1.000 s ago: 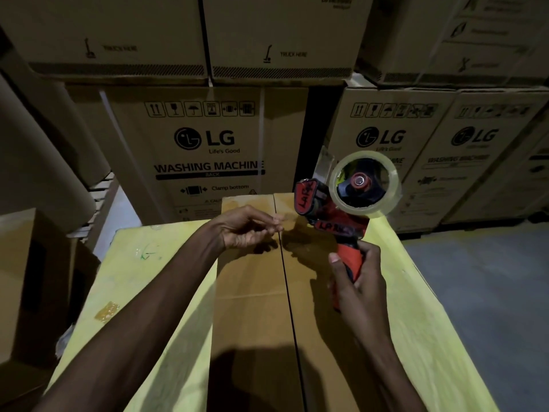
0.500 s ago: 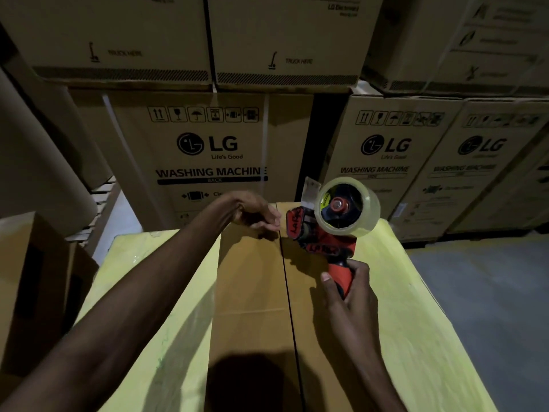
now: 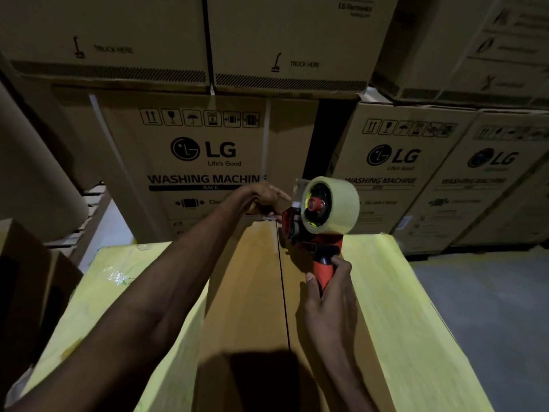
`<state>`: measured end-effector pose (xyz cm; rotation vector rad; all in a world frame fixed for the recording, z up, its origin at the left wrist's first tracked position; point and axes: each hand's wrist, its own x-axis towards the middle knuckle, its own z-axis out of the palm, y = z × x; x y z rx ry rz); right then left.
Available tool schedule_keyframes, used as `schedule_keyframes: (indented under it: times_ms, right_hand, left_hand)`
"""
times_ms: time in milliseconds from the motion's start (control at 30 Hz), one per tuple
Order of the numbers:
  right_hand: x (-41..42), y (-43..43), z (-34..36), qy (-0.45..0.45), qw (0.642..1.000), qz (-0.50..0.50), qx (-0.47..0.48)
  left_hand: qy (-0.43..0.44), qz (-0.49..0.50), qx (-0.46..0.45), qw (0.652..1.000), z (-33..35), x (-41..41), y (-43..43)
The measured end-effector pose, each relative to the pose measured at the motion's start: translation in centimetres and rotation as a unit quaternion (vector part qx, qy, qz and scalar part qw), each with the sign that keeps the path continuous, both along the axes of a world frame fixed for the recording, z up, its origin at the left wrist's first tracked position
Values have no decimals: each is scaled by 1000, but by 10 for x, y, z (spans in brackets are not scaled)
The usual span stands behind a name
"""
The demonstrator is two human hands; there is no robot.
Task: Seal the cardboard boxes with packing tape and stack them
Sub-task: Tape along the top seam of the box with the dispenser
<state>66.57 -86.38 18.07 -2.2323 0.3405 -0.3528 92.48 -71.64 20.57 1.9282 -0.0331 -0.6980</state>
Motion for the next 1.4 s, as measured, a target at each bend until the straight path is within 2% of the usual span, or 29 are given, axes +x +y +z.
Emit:
schedule_keyframes:
  times_ms: [233,400,633,933,1167,1400]
  right_hand:
    - [13,13,2,26,999,12,-19]
    - [16,24,1,49,998,12,-38]
    - [14,29,7,61,997,8,-43]
    - [14,39,14,71,995,15,-69]
    - [21,39,19,39,997,22,-57]
    - [15,44,14,73,994,21,-73]
  left_hand:
    - [-88,-77,27,993,-17,21,19]
    - [-120,-74,24,990,-30,16,28]
    - [-103,-46,-19,993,-37,10,29]
    - [-116,-78,14,990,-24,15,31]
    - [-100,-66,-46,992,-16,19,41]
    - [-112,-85,50,989,-30,18,37]
